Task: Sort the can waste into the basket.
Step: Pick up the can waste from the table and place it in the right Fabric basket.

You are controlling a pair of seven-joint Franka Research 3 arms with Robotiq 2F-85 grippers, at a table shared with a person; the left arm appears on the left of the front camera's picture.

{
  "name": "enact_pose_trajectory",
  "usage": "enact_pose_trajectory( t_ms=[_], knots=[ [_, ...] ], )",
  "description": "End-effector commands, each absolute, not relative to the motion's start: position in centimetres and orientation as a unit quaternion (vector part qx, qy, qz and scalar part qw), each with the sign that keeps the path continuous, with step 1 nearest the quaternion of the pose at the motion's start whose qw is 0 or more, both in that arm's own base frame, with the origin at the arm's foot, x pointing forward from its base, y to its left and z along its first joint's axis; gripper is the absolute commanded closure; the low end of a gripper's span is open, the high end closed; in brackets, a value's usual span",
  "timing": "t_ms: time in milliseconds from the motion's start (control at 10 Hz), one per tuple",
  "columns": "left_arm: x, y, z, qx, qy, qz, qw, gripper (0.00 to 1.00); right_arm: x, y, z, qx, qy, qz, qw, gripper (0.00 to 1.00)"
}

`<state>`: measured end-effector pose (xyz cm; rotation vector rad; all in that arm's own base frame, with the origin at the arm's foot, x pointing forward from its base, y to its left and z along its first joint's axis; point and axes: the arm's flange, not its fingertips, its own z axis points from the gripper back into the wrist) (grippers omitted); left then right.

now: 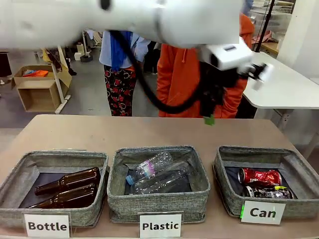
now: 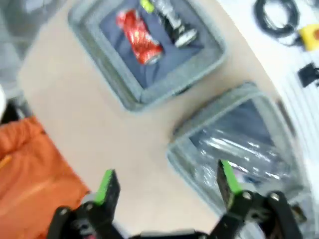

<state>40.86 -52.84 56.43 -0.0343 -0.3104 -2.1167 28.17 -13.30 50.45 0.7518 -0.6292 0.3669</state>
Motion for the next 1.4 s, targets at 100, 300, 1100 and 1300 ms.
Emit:
enact_pose_trajectory(
  t_ms=[100,300,1100,1300],
  knots=[
    [36.5,-34.3,55.9,-0.053,-0.213,-0.774,0.594,0.0,32.6,-5.6,49.7,0.404,-0.23,0.215,0.859,0.0],
    [36.2,-24.8,55.4,-0.148,-0.242,-0.694,0.662,0.0,34.6,1.0,47.9,0.445,-0.165,0.244,0.846,0.0],
    [41.4,-2.7,38.1,-0.706,-0.29,-0.271,0.586,0.0,40.4,3.0,43.2,0.629,0.015,-0.059,0.775,0.0],
    [41.1,-0.6,35.4,-0.741,-0.293,-0.228,0.559,0.0,41.5,3.0,41.0,0.632,-0.012,-0.064,0.772,0.0]
  ],
)
